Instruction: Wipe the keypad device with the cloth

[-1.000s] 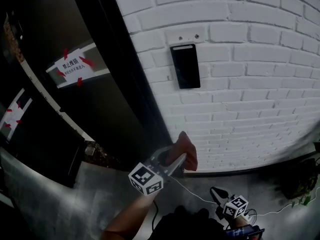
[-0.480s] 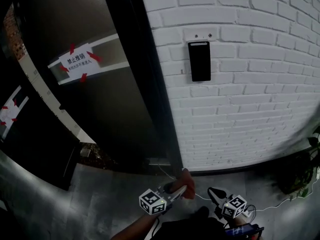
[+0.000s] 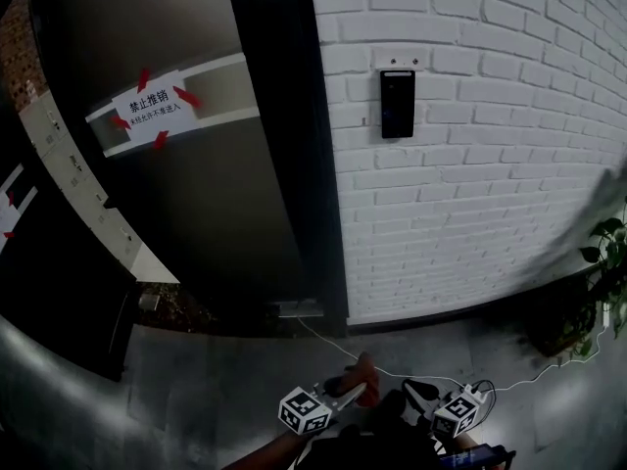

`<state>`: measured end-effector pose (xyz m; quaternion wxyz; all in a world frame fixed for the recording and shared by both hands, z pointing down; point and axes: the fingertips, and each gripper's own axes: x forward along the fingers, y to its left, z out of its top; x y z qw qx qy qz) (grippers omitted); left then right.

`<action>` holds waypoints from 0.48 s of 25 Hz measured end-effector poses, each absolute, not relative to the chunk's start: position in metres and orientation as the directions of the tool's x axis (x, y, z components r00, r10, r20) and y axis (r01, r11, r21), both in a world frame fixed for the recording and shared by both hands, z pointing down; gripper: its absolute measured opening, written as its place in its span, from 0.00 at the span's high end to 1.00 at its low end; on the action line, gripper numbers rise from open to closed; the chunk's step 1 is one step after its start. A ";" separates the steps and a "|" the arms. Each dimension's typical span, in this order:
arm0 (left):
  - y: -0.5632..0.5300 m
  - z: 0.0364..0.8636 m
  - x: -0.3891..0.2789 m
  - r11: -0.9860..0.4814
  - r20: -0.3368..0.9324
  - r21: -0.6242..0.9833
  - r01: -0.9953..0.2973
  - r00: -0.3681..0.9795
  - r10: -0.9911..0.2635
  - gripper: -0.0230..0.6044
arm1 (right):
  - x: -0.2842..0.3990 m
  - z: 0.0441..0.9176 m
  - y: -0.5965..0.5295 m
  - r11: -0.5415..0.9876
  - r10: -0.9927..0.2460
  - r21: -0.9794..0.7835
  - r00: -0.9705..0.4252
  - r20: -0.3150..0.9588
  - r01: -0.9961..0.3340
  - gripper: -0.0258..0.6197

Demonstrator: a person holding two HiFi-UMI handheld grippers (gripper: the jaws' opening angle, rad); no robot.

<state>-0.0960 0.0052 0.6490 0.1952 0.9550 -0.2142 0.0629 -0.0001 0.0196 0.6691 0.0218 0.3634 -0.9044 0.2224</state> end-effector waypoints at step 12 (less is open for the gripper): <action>0.067 0.671 -0.073 -0.842 0.220 0.384 -0.379 0.923 -0.315 0.80 | -0.004 0.666 0.077 0.643 -0.651 -0.368 -0.732 0.199 -0.672 0.96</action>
